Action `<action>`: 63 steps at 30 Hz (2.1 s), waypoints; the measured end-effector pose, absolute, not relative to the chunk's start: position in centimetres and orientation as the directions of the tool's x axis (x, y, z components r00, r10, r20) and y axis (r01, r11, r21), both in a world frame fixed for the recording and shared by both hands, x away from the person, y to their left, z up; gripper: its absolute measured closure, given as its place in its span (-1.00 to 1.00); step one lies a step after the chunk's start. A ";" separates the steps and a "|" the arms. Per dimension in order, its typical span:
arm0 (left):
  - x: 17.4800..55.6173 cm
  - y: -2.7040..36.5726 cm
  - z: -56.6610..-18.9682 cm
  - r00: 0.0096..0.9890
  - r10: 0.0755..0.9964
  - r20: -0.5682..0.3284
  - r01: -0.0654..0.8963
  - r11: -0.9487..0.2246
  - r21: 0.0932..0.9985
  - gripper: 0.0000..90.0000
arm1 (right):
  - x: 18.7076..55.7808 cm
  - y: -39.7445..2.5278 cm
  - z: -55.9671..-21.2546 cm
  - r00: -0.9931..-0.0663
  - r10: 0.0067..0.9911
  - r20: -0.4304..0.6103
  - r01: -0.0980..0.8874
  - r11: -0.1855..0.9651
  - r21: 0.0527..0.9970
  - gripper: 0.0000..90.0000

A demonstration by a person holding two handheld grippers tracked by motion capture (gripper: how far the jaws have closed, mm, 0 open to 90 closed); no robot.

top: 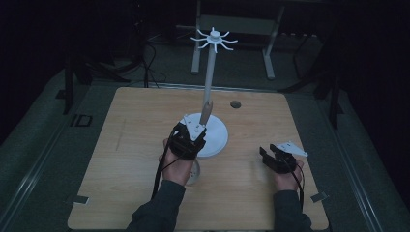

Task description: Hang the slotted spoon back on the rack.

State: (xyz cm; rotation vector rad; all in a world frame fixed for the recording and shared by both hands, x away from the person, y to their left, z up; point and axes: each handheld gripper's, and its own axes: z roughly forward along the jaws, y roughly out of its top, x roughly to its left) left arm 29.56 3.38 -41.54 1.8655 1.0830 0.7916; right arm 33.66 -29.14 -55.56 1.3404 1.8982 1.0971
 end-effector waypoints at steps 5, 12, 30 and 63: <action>29.6 3.2 -40.8 0.433 0.896 0.098 0.369 -0.275 0.888 0.65 | 33.6 -28.7 -55.9 -0.352 0.936 -0.024 0.465 0.197 0.863 0.13; 29.5 2.8 -39.4 0.430 0.897 0.104 0.336 -0.266 0.904 0.65 | 33.6 -28.3 -56.4 -0.363 0.931 -0.042 0.460 0.218 0.861 0.12; 30.1 2.4 -36.9 0.392 0.915 0.094 0.296 -0.222 0.929 0.65 | 33.8 -28.4 -56.7 -0.363 0.931 -0.041 0.457 0.216 0.863 0.09; 31.1 1.0 -33.5 0.300 0.946 0.125 0.240 -0.201 0.950 0.65 | 33.9 -28.7 -57.1 -0.340 0.939 -0.048 0.467 0.213 0.858 0.08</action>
